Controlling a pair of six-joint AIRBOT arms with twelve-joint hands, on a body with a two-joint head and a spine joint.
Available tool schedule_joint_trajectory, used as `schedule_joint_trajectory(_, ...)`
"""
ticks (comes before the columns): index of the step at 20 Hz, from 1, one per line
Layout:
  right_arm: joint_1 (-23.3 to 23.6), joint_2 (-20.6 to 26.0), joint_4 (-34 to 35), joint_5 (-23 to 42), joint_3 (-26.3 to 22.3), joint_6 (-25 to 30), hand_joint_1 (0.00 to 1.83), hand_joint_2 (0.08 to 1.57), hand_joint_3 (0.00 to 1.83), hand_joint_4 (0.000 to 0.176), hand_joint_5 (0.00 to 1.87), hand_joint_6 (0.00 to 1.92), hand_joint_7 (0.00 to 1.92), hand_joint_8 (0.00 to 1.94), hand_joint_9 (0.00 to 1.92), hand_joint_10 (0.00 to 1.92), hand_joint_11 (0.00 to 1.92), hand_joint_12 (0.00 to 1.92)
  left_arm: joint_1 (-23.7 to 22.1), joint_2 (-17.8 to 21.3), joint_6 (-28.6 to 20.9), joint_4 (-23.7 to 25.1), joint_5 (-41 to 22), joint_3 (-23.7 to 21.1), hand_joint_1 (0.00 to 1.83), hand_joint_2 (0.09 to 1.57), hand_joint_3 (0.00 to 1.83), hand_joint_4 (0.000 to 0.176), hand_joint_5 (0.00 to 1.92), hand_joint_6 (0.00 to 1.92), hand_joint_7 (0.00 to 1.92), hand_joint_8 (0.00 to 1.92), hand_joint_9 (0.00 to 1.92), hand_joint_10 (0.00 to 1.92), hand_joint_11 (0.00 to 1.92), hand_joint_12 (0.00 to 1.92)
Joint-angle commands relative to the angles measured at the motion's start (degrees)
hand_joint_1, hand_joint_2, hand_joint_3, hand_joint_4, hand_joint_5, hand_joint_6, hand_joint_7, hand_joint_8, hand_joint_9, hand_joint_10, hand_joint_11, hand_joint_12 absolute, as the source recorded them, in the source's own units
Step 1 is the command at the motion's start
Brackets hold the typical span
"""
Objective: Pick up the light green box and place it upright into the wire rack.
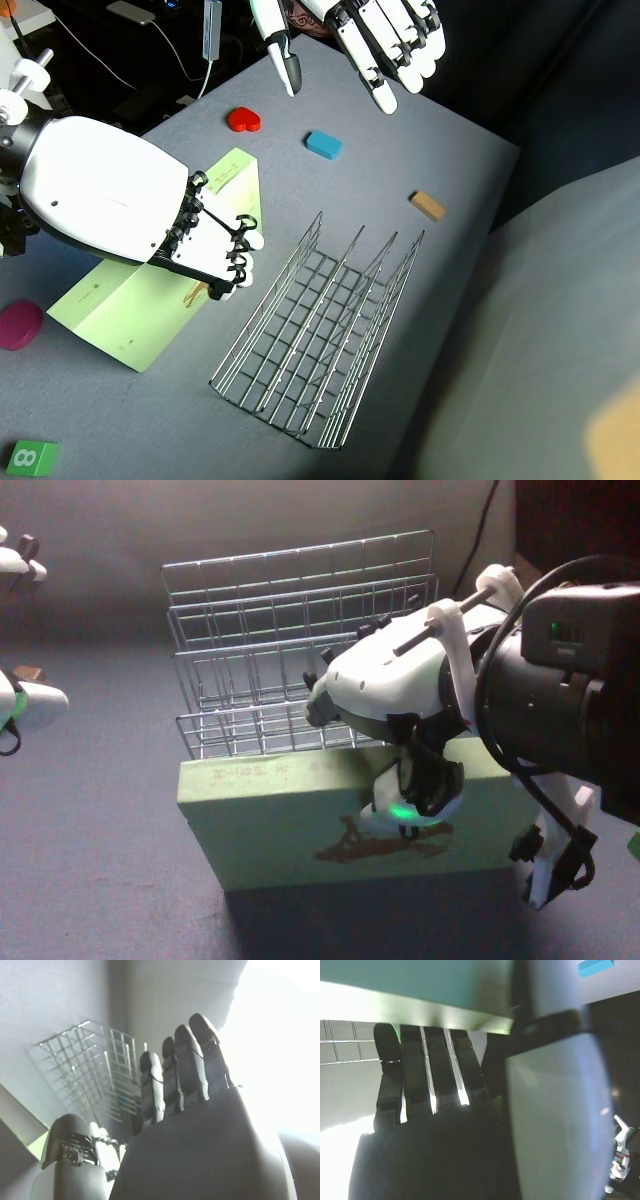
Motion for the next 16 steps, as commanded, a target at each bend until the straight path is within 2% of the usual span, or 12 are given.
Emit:
schedule_joint_trajectory(1, 1.03, 0.07, -3.37, -1.65, -0.05, -0.05, 1.06, 1.1, 0.0, 0.0, 0.59, 0.04, 0.7, 0.03, 0.69, 0.08, 0.23, 1.27, -0.82, 0.28, 0.17, 4.73, -1.88, -0.31, 0.12, 1.16, 0.0, 0.064, 0.28, 0.0, 0.23, 0.0, 0.21, 0.0, 0.0, 0.62)
schedule_joint_trajectory(2, 1.11, 0.13, -3.36, -1.65, -0.06, -0.05, 1.11, 1.12, 0.0, 0.0, 0.77, 0.08, 0.88, 0.05, 0.86, 0.15, 0.42, 1.3, -0.86, 0.28, 0.11, 4.73, -1.88, -0.42, 0.12, 1.16, 0.0, 0.064, 0.28, 0.0, 0.23, 0.0, 0.21, 0.0, 0.0, 0.62)
schedule_joint_trajectory(3, 1.24, 0.23, -3.36, -1.65, -0.11, -0.05, 1.17, 1.17, 0.0, 0.0, 0.76, 1.04, 0.93, 0.88, 0.94, 0.27, 0.53, 1.35, -0.87, 0.28, -0.34, 4.73, -2.14, -0.48, 0.12, 1.16, 0.0, 0.064, 0.28, 0.0, 0.23, 0.0, 0.21, 0.0, 0.0, 0.62)
schedule_joint_trajectory(4, 1.39, 0.33, -3.35, -1.68, -0.17, -0.05, 1.31, 1.2, 0.0, 0.0, 0.69, 1.27, 0.87, 1.09, 0.84, 1.16, 0.64, 1.38, -0.89, 0.28, -0.53, 4.74, -2.27, -0.52, 0.12, 1.16, 0.0, 0.064, 0.28, 0.0, 0.23, 0.0, 0.21, 0.0, 0.0, 0.62)
schedule_joint_trajectory(5, 1.59, 0.47, -3.35, -1.73, -0.28, -0.05, 1.34, 1.19, 0.0, 0.0, 0.69, 1.29, 0.88, 1.12, 0.83, 1.33, 0.71, 1.42, -0.9, 0.28, -0.53, 4.74, -2.26, -0.61, 0.12, 1.16, 0.0, 0.064, 0.28, 0.0, 0.23, 0.0, 0.21, 0.0, 0.0, 0.62)
schedule_joint_trajectory(6, 1.85, 0.67, -3.31, -1.73, -0.5, -0.05, 1.36, 1.18, 0.0, 0.0, 0.71, 1.26, 0.89, 1.11, 0.86, 1.35, 0.76, 1.44, -0.9, 0.28, -0.55, 4.74, -2.08, -0.63, 0.12, 1.16, 0.0, 0.064, 0.28, 0.0, 0.23, 0.0, 0.21, 0.0, 0.0, 0.62)
schedule_joint_trajectory(8, 2.24, 1.11, -3.24, -1.72, -1.03, -0.05, 1.36, 1.17, 0.0, 0.0, 0.72, 1.21, 0.9, 1.1, 0.88, 1.37, 0.81, 1.46, -0.9, 0.28, -0.57, 4.74, -2.02, -0.62, 0.12, 1.16, 0.0, 0.064, 0.28, 0.0, 0.23, 0.0, 0.21, 0.0, 0.0, 0.63)
schedule_joint_trajectory(9, 2.52, 1.41, -3.24, -1.73, -1.42, -0.05, 1.36, 1.15, 0.0, 0.0, 0.76, 1.14, 0.94, 1.03, 0.95, 1.32, 0.85, 1.47, -0.91, 0.28, -0.57, 4.74, -1.92, -0.61, 0.12, 1.16, 0.0, 0.064, 0.28, 0.0, 0.23, 0.0, 0.21, 0.0, 0.0, 0.63)
schedule_joint_trajectory(16, 7.6, 3.73, -1.52, -1.37, -2.21, -0.08, 1.37, 1.14, 0.0, 0.0, 0.78, 1.09, 0.96, 1.01, 0.98, 1.3, 0.86, 1.45, -0.9, 0.32, -0.57, 4.73, -1.57, -0.54, 0.14, 1.16, 0.0, 0.063, 0.28, 0.0, 0.23, 0.0, 0.21, 0.0, 0.0, 0.61)
